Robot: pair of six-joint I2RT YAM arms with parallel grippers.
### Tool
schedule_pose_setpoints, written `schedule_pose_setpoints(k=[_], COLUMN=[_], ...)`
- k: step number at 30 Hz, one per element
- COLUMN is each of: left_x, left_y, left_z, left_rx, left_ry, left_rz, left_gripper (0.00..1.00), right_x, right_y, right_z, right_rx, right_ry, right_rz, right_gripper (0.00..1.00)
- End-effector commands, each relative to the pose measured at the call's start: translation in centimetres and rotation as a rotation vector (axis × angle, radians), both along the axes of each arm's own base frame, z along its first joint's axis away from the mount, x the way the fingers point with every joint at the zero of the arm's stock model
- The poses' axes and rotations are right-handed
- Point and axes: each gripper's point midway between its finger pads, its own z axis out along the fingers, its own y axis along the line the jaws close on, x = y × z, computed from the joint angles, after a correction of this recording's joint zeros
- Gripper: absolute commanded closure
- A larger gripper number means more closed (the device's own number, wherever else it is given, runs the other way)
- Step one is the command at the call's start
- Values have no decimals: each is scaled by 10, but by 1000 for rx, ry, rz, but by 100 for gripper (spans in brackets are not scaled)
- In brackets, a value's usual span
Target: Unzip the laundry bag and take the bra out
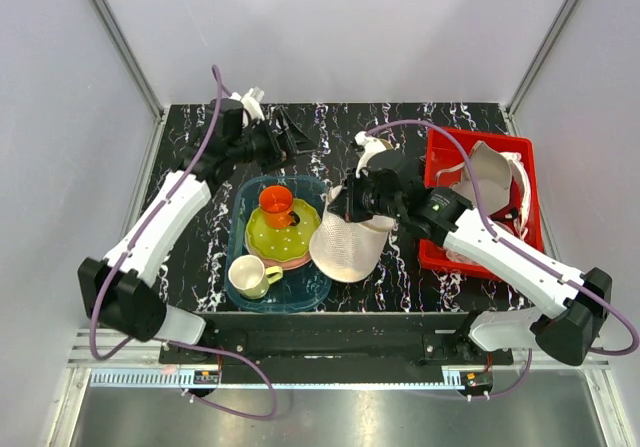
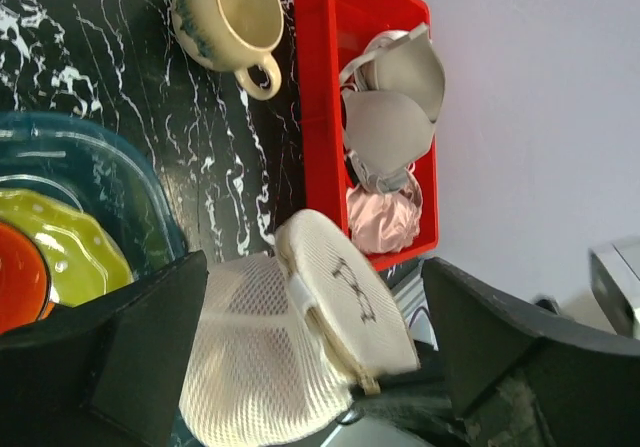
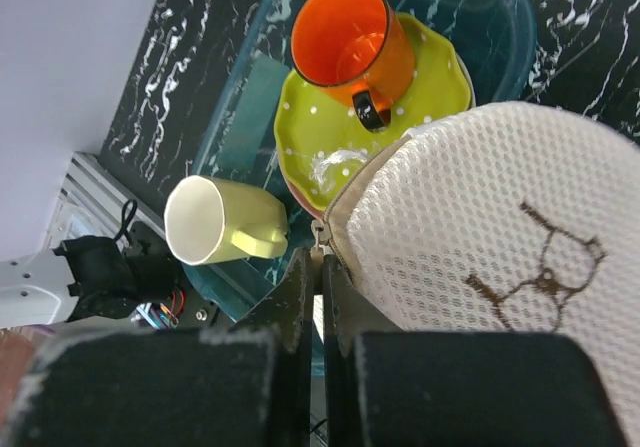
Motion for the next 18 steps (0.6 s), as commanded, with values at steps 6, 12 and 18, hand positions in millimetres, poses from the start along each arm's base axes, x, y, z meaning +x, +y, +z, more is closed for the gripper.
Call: schedule_pose_setpoints(k=[6,12,18], left_x=[-64,-75,-68], left_y=[10,-6,-22], left_z=[30,20,9], left_rx=[-158,-212,-260], left_ry=[-105,-51,-7], left_rz=[-13,-73,-62], left_gripper=[9,6,3], right_x=[-4,-9,-11], right_y=[6,3,1], right_z=[15,29,32], right_rx=[66,94,96], right_ry=[-26,-53,-63], right_rz=[15,33,35], right_gripper=[100,100,100])
